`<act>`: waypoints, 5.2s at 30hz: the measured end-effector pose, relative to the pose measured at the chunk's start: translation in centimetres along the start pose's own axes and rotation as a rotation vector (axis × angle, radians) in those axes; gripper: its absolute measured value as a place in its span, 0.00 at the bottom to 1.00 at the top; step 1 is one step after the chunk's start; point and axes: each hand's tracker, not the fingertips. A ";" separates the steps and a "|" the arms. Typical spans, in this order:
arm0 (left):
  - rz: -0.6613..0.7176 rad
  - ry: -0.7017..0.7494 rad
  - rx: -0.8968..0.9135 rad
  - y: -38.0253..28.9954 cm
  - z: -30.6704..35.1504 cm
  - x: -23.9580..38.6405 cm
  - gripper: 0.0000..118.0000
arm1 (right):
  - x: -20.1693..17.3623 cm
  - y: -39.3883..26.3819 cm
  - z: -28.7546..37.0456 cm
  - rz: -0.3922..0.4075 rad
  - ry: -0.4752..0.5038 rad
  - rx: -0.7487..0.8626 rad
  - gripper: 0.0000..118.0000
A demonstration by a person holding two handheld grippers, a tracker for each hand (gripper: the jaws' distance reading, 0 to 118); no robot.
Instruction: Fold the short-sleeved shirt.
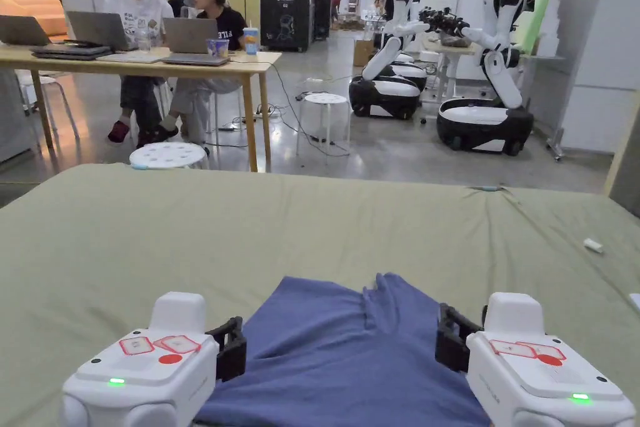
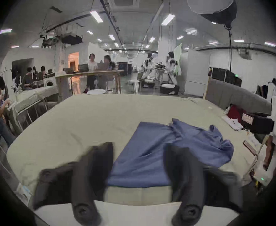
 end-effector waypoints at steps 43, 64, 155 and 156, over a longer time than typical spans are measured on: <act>0.038 0.016 -0.374 -3.0 -9.3 -10.1 0.00 | 6.3 -1.7 -12.5 0.080 -0.061 -0.264 0.00; 0.021 0.070 -0.519 -5.7 -14.3 -9.7 0.00 | 13.8 -4.0 -30.9 0.009 -0.078 -0.591 0.01; -0.212 -0.053 -0.244 -3.2 1.3 2.1 0.06 | 1.2 -3.6 4.2 0.121 0.036 -0.217 0.01; -0.219 -0.029 -0.249 -3.2 1.3 2.3 0.00 | 0.4 -3.3 5.1 0.132 0.017 -0.212 0.00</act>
